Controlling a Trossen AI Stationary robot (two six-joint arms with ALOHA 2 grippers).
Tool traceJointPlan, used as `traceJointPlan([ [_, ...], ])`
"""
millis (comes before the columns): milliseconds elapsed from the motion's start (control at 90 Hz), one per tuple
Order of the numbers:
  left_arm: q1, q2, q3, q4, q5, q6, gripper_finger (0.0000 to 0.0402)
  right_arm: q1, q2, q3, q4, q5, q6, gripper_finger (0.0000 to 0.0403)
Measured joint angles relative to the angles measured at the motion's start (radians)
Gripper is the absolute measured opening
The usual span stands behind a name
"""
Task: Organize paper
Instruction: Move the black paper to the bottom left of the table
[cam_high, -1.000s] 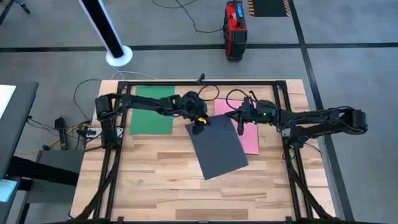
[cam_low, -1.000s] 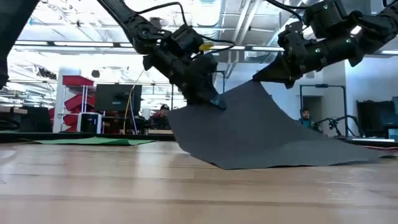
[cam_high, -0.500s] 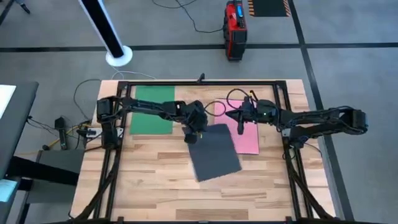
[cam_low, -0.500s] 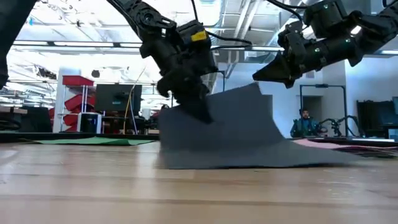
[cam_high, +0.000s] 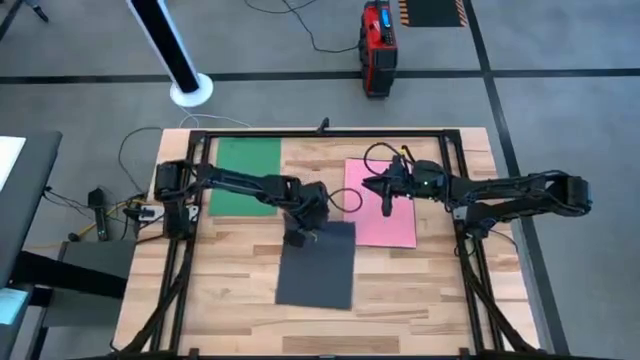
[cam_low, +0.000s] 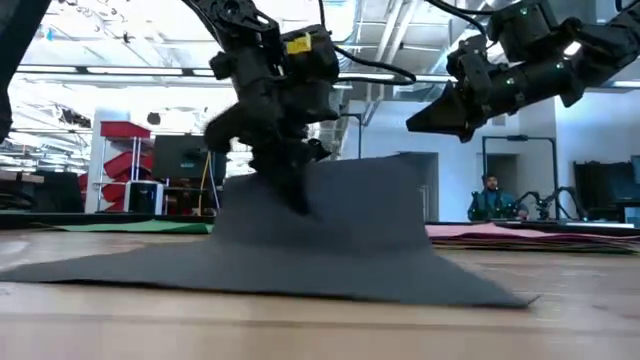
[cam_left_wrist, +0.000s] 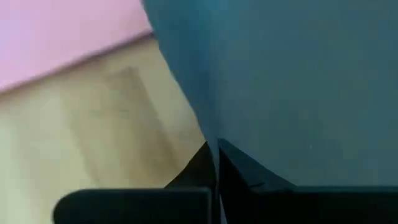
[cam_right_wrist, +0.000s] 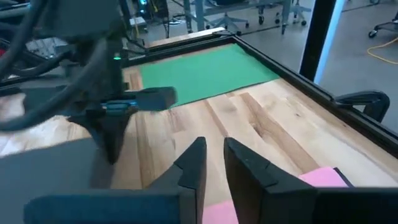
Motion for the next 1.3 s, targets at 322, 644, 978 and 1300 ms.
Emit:
traceJointPlan([
  [322,-0.148,0.000,0.000,-0.060,0.010,-0.124,0.0000,0.000,0.000,0.000,0.000,0.000,-0.002,0.0056],
  [644,-0.188,-0.014,-0.048,-0.088,0.013,-0.208,0.0000,0.000,0.000,0.000,-0.025,0.000,-0.002,0.0056],
  [978,-0.205,-0.049,-0.110,-0.130,0.006,-0.228,0.0000,0.000,0.000,0.000,-0.033,0.005,-0.018,0.0056],
  [1300,-0.242,-0.141,-0.172,-0.141,-0.027,-0.291,0.0000,0.000,0.000,0.000,-0.036,0.008,-0.018,0.0056],
])
